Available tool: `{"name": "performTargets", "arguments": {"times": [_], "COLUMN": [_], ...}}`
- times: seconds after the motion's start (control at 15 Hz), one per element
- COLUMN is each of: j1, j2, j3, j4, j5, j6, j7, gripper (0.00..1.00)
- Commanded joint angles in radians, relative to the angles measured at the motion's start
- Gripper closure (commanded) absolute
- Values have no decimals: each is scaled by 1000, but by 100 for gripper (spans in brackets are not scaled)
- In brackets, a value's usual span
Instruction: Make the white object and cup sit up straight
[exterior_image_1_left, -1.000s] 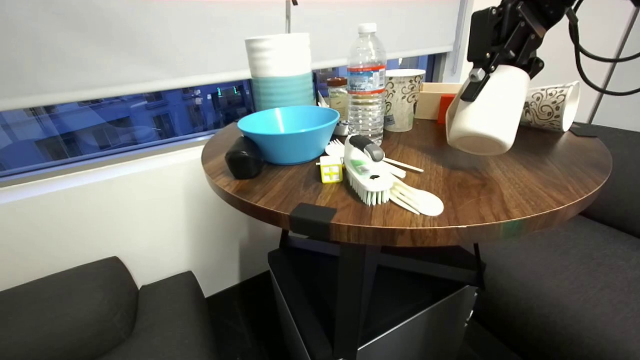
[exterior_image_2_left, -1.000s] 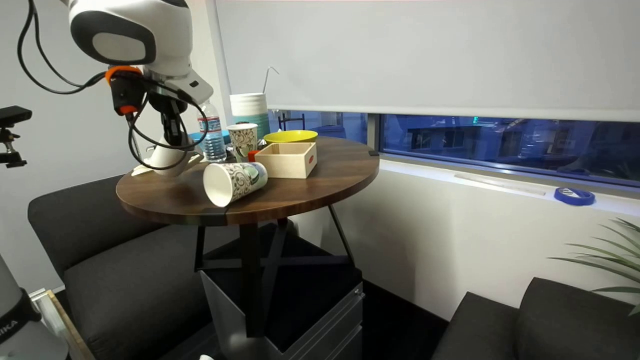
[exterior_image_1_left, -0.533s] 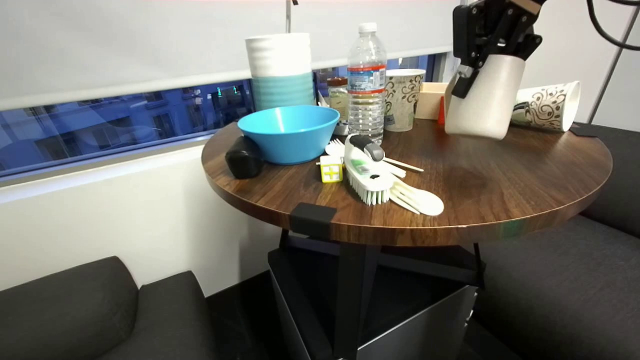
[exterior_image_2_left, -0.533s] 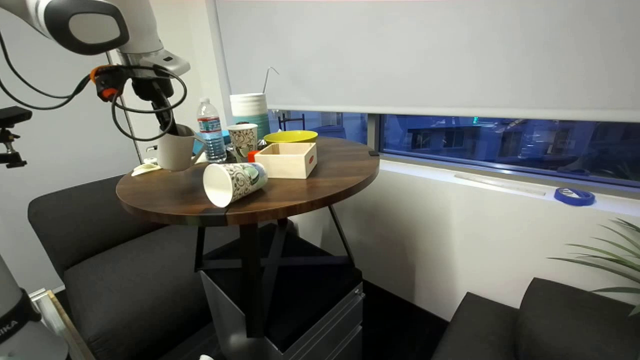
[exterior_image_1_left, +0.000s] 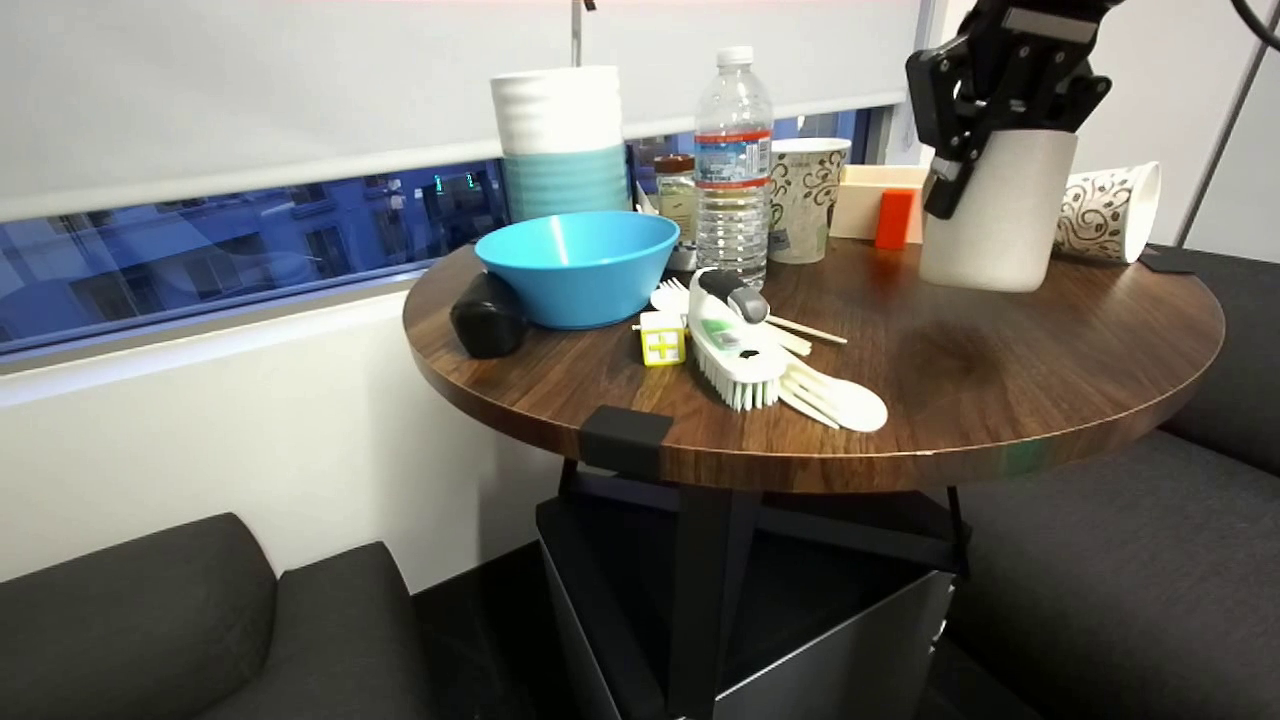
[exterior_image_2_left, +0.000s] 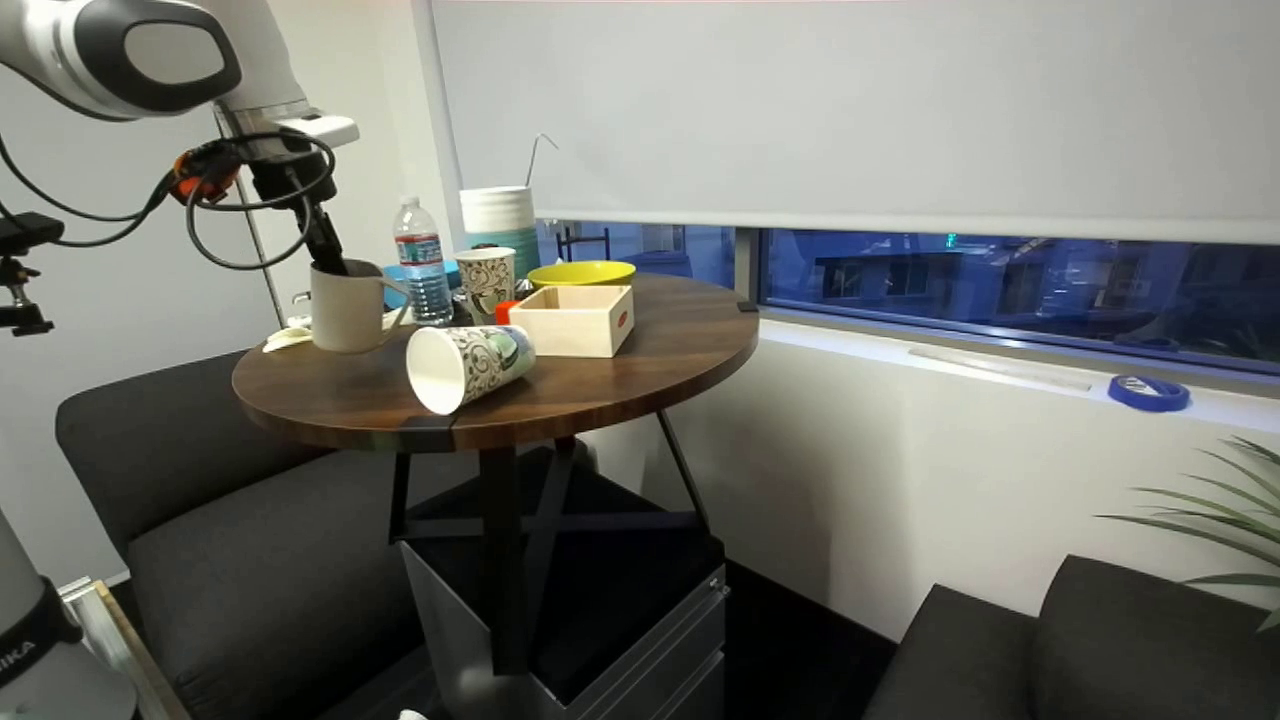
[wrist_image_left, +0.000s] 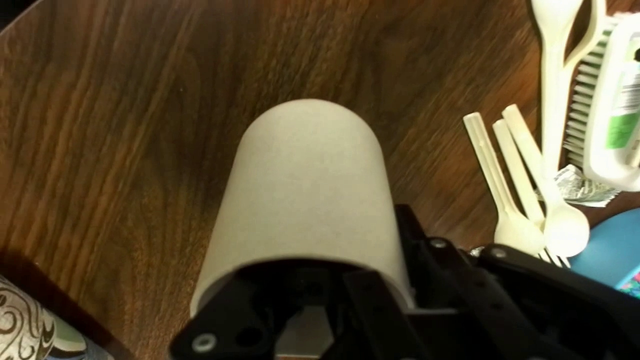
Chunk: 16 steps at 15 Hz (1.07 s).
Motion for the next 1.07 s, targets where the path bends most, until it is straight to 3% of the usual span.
{"name": "performTargets", "arguments": {"times": [0.0,0.4,0.47,0.53,1.0], "j1": [-12,-12,-9,-7,-17], "j2": [-21,-18,-17,-16,-98], "j3": [47,81,80,78,15], "j4": [-41,-74,-78,-77,-53], "j5": [-32,-77,-84,-91,-96], "j6": [59,137,137,132,89], "j7": [102,187,192,196,178], "gripper": [98,98,75,64,17]}}
